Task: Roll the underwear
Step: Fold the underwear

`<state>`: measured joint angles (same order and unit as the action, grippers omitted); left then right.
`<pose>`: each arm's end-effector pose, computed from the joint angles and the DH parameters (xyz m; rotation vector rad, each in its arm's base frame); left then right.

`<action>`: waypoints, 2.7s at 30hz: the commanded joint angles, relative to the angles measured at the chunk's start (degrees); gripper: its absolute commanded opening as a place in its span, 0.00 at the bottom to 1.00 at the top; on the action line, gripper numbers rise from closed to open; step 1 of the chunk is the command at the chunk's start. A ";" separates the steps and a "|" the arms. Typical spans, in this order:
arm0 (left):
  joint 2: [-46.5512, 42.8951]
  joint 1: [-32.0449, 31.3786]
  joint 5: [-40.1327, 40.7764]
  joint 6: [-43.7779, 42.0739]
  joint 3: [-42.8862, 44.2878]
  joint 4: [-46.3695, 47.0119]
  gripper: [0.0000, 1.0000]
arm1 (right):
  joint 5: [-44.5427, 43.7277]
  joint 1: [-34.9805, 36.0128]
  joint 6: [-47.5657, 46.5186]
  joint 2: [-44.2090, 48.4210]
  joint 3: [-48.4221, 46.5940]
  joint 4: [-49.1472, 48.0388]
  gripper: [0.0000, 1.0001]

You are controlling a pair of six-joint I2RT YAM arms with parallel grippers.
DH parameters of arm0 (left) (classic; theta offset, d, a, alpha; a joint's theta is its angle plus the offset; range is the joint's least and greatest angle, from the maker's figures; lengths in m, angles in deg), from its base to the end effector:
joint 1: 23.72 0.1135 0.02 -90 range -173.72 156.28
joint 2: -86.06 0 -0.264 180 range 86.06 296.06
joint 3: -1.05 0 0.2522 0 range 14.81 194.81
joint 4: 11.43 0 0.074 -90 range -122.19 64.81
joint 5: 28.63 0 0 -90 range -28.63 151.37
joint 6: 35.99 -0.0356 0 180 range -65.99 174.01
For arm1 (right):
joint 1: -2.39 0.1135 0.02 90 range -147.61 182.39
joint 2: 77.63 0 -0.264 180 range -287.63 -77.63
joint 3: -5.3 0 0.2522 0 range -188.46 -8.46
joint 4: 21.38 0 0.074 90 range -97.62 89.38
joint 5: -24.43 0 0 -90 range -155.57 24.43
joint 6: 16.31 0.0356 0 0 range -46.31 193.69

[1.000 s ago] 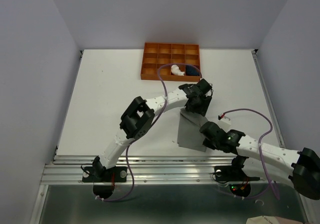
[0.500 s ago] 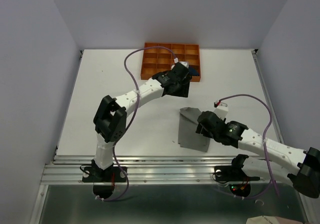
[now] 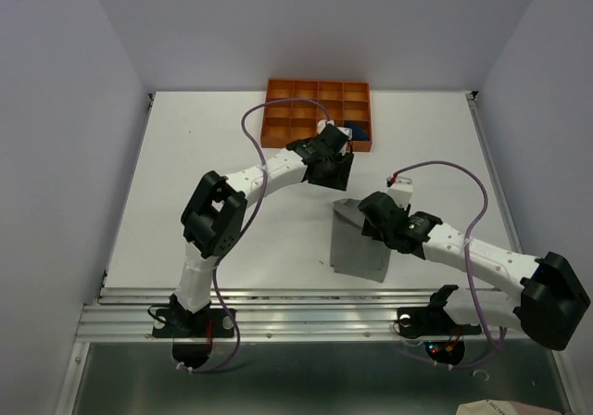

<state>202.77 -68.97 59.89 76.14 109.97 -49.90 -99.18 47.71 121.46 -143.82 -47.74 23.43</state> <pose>0.3262 -0.3304 0.2360 0.5053 2.4068 -0.5740 0.1645 0.1383 0.2098 0.2535 2.3409 0.0017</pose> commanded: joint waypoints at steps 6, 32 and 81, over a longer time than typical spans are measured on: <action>1.33 -2.56 -5.83 -13.07 -0.23 5.11 0.68 | 11.71 -8.75 -9.80 -3.33 1.32 -13.55 0.57; 15.83 -2.56 5.78 -15.01 14.18 -5.61 0.59 | 19.02 -14.38 -12.70 -8.78 5.01 -19.80 0.50; 15.39 -1.94 7.98 -10.18 16.90 -5.44 0.55 | 18.75 -17.02 -7.42 -1.66 0.71 -2.13 0.01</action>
<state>218.37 -71.22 66.43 65.65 123.26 -55.04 -78.79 31.18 113.22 -145.81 -43.66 19.24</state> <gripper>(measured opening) 0.549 0.016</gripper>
